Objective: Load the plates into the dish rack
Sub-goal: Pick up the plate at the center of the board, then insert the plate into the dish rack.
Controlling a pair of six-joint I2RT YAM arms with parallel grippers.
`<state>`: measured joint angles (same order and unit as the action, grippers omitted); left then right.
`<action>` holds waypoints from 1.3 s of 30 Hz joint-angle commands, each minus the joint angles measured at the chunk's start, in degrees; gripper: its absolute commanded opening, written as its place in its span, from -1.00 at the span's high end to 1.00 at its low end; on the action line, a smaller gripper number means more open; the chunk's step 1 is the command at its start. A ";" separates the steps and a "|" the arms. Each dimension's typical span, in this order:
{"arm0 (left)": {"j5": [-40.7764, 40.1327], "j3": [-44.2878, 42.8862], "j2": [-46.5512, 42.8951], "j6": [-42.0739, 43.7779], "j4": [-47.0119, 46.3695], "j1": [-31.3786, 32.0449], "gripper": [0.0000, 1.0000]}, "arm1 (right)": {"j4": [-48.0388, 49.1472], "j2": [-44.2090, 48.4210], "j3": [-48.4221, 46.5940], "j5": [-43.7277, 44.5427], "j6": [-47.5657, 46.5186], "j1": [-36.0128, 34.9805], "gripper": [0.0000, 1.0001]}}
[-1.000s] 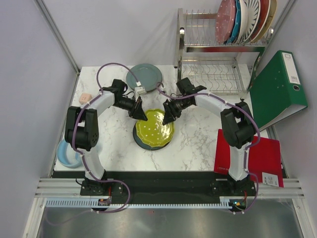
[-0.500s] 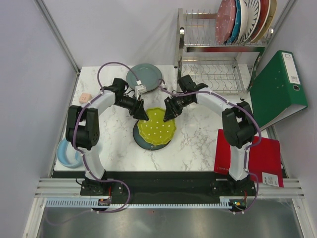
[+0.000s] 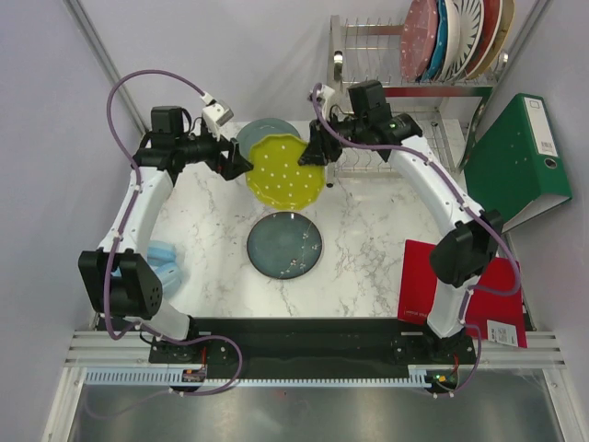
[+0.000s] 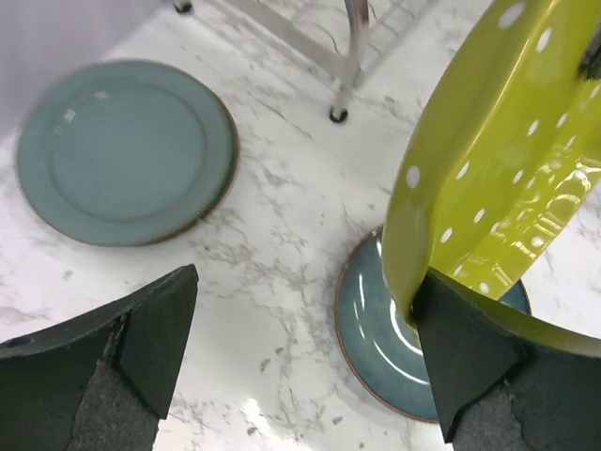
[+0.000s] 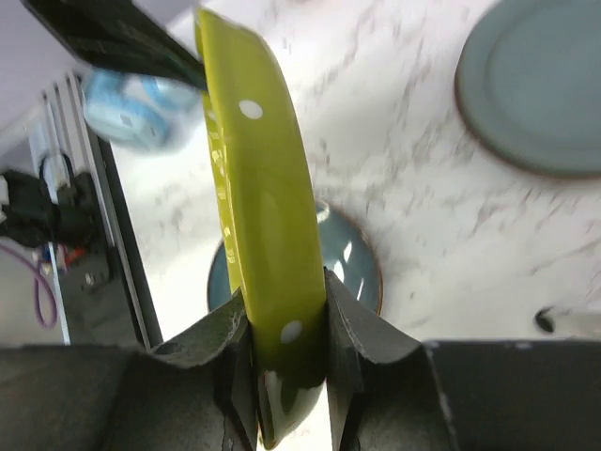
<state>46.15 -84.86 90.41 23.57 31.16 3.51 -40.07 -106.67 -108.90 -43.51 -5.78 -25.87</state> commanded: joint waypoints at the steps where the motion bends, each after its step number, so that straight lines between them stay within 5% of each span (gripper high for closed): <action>1: -7.99 2.15 -2.25 -6.69 -9.34 -1.05 -1.00 | 5.71 1.13 -18.95 -1.24 7.78 0.64 1.00; 4: -11.15 3.82 -1.65 -8.45 -11.73 -1.05 -1.00 | 10.70 -1.25 -28.98 3.76 12.11 1.61 1.00; 9: -12.58 4.44 -1.64 -13.37 -14.37 -1.13 -0.99 | 24.24 -0.03 -31.63 14.47 11.50 2.14 1.00; 24: -3.79 -2.50 -12.27 -21.72 -19.37 -1.13 -1.00 | 27.05 0.59 -29.09 24.16 2.01 2.93 1.00; 27: -10.63 2.31 -15.52 -26.55 -22.88 -1.13 -0.99 | 32.33 0.76 -30.40 29.60 0.51 3.02 1.00; 39: -0.01 18.32 -11.14 -33.07 -25.62 -0.78 -1.00 | 47.01 -1.70 -37.88 46.83 -8.54 3.45 1.00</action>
<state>42.68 -68.18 77.28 -4.99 6.55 2.39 -10.22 -111.44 -142.28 -6.55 -8.75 -22.44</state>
